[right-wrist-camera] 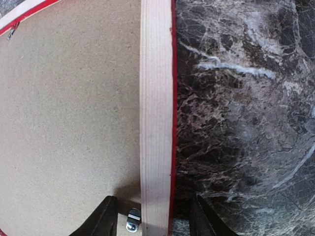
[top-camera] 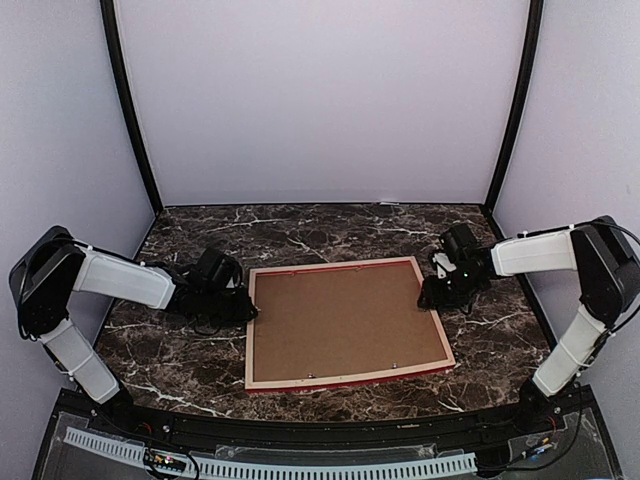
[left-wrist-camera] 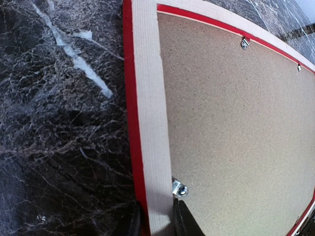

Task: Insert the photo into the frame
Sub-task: Press the fastener onto the backboard.

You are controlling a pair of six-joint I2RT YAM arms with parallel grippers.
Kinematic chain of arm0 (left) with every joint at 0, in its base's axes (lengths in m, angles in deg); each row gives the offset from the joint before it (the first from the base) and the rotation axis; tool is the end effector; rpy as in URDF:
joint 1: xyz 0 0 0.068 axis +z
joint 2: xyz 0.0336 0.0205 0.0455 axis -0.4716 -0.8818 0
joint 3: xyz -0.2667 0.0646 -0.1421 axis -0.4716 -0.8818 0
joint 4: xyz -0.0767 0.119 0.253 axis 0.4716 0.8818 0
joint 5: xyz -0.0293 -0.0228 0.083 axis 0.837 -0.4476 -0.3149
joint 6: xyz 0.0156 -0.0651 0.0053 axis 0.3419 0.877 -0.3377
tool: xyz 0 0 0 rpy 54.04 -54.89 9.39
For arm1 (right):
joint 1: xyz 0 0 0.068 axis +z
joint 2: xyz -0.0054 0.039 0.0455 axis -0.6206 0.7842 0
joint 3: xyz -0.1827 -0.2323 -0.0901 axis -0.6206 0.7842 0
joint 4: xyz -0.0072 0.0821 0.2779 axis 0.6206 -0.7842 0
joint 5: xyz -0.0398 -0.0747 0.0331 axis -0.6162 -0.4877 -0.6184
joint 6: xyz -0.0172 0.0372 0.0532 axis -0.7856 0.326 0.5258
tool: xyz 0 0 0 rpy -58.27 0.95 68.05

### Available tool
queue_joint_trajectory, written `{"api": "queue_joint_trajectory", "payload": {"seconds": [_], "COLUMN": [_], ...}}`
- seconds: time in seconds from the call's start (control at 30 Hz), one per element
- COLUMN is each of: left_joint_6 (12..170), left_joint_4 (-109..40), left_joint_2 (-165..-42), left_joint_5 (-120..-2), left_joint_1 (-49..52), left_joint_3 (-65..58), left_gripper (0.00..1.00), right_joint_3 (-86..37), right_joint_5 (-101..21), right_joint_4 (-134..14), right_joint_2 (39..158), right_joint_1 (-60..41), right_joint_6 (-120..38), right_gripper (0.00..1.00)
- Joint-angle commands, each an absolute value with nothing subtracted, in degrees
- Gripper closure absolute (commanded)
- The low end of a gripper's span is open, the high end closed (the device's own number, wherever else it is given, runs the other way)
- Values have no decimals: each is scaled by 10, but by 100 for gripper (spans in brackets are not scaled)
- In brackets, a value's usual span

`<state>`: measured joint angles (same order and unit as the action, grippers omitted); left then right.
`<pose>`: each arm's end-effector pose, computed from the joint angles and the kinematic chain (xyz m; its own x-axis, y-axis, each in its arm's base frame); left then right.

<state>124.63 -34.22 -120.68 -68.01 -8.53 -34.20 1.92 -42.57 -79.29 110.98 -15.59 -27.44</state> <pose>0.2691 -0.2018 0.1416 -0.8578 -0.2385 -0.4553 0.0056 0.8814 -0.4723 0.3050 0.1337 0.1498 -0.9242 -0.0131 -0.3817 -0.1095 0.9665 0.2320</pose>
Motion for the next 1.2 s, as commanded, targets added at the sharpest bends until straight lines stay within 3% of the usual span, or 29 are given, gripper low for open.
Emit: {"api": "queue_joint_trajectory", "payload": {"seconds": [0.0, 0.2, 0.67, 1.17], "left_joint_6": [1243, 1241, 1242, 1246], "left_joint_4": [-309, -307, -304, -308], "left_joint_2": [-1215, -1213, -1211, -1211], "left_joint_5": [-672, -675, -678, -676], "left_joint_1": [-92, -92, -92, -93], "left_joint_3": [-366, -366, -369, -370], "left_gripper": [80, 80, 80, 80], "right_joint_3": [31, 31, 31, 40], "right_joint_5": [-433, -432, -408, -298], "right_joint_4": [-794, -796, -811, -795], "right_joint_2": [1102, 1107, 1115, 1122], "right_joint_1": [-157, -156, -161, -194], "right_joint_6": [-273, -280, -317, -321], "right_gripper": [54, 66, 75, 82]}}
